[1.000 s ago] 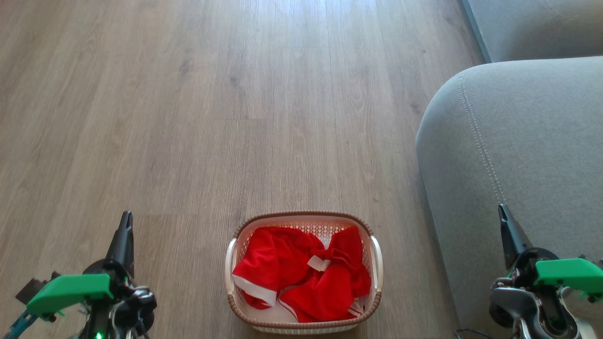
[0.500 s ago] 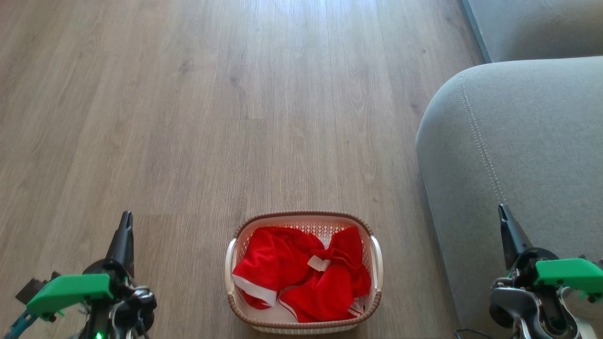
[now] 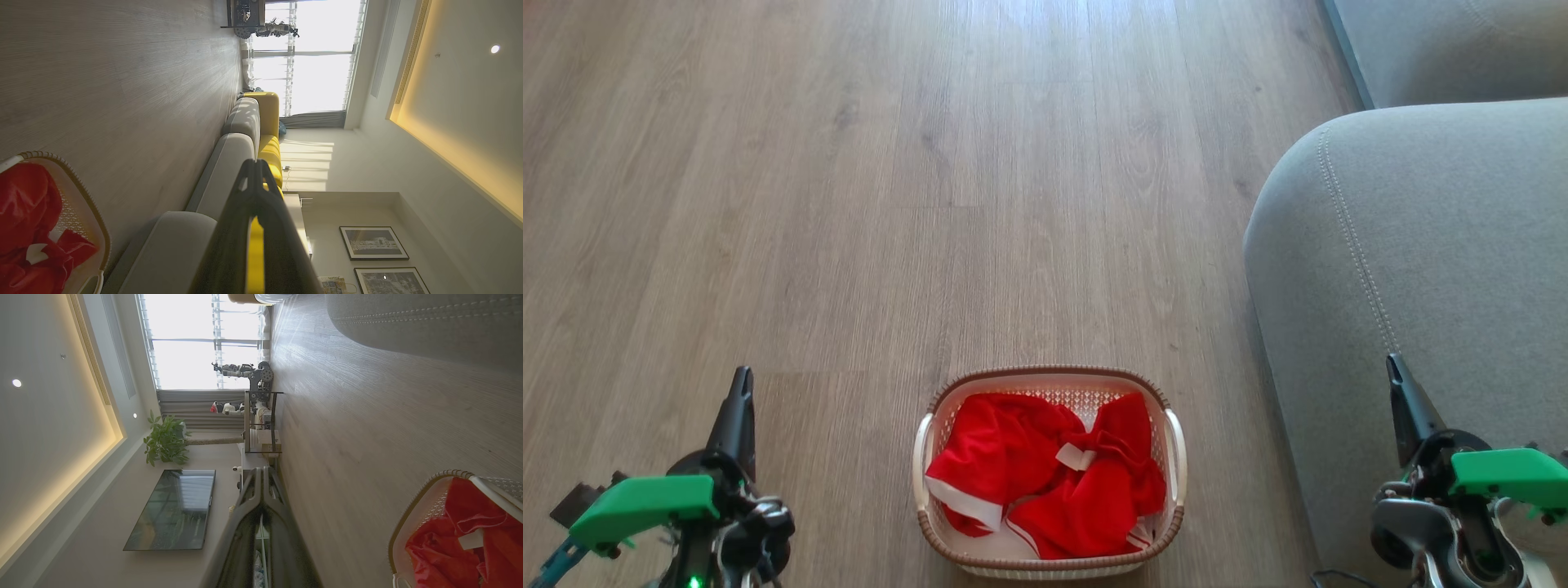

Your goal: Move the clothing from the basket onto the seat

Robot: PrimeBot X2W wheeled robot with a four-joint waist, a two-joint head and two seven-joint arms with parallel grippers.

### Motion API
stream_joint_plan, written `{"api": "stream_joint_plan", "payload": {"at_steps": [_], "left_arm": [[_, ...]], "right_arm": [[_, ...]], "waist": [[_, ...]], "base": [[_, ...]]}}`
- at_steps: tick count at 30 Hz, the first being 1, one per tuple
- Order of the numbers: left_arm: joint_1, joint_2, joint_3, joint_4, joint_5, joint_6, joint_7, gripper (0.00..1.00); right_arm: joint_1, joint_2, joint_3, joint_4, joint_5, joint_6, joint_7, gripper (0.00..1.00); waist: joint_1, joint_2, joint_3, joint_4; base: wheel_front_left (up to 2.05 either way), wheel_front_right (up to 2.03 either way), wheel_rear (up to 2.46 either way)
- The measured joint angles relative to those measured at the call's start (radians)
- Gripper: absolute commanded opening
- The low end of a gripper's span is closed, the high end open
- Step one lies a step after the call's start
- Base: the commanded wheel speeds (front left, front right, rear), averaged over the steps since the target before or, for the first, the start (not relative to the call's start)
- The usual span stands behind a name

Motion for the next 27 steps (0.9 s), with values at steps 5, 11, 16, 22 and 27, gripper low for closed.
{"api": "stream_joint_plan", "payload": {"at_steps": [5,11,16,22,27], "left_arm": [[0.0,0.0,0.0,0.0,0.0,0.0,0.0,0.0],[0.0,0.0,0.0,0.0,0.0,0.0,0.0,0.0],[0.0,0.0,0.0,0.0,0.0,0.0,0.0,0.0],[0.0,0.0,0.0,0.0,0.0,0.0,0.0,0.0],[0.0,0.0,0.0,0.0,0.0,0.0,0.0,0.0]], "right_arm": [[0.0,0.0,0.0,0.0,0.0,0.0,0.0,0.0],[0.0,0.0,0.0,0.0,0.0,0.0,0.0,0.0],[0.0,0.0,0.0,0.0,0.0,0.0,0.0,0.0],[0.0,0.0,0.0,0.0,0.0,0.0,0.0,0.0],[0.0,0.0,0.0,0.0,0.0,0.0,0.0,0.0]], "waist": [[0.0,0.0,0.0,0.0],[0.0,0.0,0.0,0.0],[0.0,0.0,0.0,0.0],[0.0,0.0,0.0,0.0],[0.0,0.0,0.0,0.0]], "base": [[0.0,0.0,0.0],[0.0,0.0,0.0],[0.0,0.0,0.0],[0.0,0.0,0.0],[0.0,0.0,0.0]]}}
